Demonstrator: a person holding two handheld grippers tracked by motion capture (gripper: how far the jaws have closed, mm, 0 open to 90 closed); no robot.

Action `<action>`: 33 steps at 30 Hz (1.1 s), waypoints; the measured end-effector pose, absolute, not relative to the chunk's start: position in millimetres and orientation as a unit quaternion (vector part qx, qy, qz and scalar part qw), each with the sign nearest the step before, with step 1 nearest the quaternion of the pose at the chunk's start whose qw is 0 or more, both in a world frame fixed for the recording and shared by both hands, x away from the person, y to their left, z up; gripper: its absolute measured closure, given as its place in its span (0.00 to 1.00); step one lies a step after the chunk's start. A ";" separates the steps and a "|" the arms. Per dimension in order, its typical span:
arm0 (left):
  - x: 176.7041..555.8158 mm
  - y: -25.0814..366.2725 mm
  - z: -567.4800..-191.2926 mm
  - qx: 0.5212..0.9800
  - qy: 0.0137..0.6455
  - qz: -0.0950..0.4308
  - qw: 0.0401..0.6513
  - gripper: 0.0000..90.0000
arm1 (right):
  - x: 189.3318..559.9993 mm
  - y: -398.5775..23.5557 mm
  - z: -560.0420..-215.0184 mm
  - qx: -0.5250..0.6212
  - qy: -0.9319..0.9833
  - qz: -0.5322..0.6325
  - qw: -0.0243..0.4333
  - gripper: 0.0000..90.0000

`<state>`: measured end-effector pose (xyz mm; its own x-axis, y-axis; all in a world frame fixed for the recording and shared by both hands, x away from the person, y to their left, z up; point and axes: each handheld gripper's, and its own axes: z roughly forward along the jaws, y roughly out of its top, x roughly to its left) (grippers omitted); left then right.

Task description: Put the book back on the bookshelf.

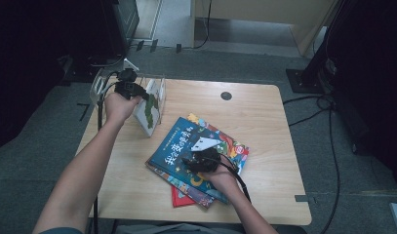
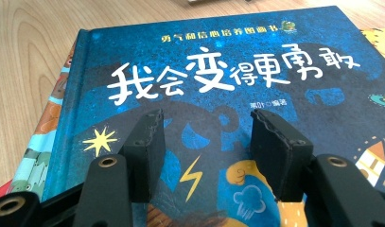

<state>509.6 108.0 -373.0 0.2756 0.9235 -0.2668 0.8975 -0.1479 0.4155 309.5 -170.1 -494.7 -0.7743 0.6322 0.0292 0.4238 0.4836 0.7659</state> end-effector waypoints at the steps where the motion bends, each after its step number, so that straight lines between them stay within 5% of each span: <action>1: 508.8 108.3 -370.9 0.759 0.599 0.027 0.255 0.79 | 309.5 -170.1 -494.7 0.310 0.852 0.402 0.130 0.51; 33: 468.7 120.4 -364.1 0.782 0.553 -0.003 0.286 0.70 | 310.7 -174.0 -494.2 0.315 0.848 0.409 0.119 0.53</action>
